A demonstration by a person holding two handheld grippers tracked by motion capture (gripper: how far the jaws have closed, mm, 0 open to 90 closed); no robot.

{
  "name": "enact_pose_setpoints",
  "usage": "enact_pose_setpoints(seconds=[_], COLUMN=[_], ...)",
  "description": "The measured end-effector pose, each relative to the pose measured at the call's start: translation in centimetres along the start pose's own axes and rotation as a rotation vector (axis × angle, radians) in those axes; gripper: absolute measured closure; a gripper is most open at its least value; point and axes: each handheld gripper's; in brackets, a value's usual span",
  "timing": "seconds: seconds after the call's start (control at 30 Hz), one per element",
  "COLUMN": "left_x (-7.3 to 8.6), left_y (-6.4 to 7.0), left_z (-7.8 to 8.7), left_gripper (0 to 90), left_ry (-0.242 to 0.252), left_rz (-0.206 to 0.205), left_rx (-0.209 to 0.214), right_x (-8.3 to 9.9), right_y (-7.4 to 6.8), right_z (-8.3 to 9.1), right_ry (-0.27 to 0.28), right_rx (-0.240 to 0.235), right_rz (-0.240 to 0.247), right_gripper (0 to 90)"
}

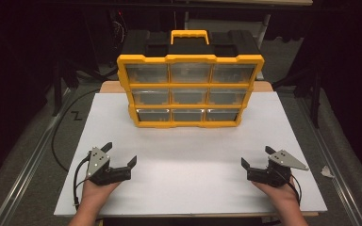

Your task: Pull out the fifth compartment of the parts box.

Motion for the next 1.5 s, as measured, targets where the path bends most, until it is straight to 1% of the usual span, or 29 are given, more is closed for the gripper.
enact_pose_setpoints(seconds=[0.13, 0.17, 0.27, 0.43, 0.87, 1.0, 1.23, 1.27, 1.33, 1.47, 1.5], left_x=[0.0, 0.0, -0.1, -0.1, -0.1, -0.1, -0.1, -0.1, -0.2, -0.1, -0.1], left_y=[0.1, 0.1, 0.1, 0.0, 0.0, 0.0, 0.0, 0.0, 0.0, 0.0, 0.0], left_z=[0.0, 0.0, 0.1, 0.2, 0.2, 0.1, 0.1, 0.2, 0.2, 0.2, 0.2], left_gripper=[0.8, 0.8, 0.8, 0.8, 0.8, 0.8, 0.8, 0.7, 0.5, 0.4, 0.2], left_ry=[0.004, 0.006, 0.006, 0.006, 0.011, 0.009, 0.004, 0.006, 0.006, 0.004, 0.0], left_rz=[-0.002, -0.003, 0.0, 0.007, 0.015, 0.024, 0.029, 0.031, 0.032, 0.031, 0.03], left_rx=[0.003, 0.002, 0.001, -0.003, 0.005, 0.024, 0.033, 0.035, 0.034, 0.026, 0.026], right_x=[0.1, 0.1, 0.1, 0.1, 0.1, -0.1, -0.4, -0.7, -0.8, -1.1, -1.3], right_y=[0.2, 0.2, 0.3, 0.4, 0.2, -0.1, -0.3, -0.4, -0.5, -0.6, -0.6], right_z=[0.1, 0.3, 0.3, 0.2, 0.2, -0.3, -1.3, -1.8, -2.2, -3.0, -3.6], right_ry=[0.0, 0.005, 0.011, 0.005, 0.007, 0.006, 0.002, -0.002, -0.005, -0.005, -0.019], right_rx=[0.001, 0.008, 0.007, 0.007, 0.007, 0.006, 0.008, 0.013, 0.018, 0.013, 0.015], right_rz=[-0.002, -0.004, -0.006, -0.006, 0.001, 0.02, 0.028, 0.036, 0.04, 0.049, 0.06], right_gripper=[1.1, 1.1, 1.1, 1.1, 1.1, 1.1, 1.1, 1.1, 1.1, 1.1, 1.1])
Point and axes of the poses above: each handheld gripper's, and its own axes: z roughly backward along the jaws, x roughly out of its underside, y roughly to its right, and after that the axes turned 8 degrees about -x, right-handed
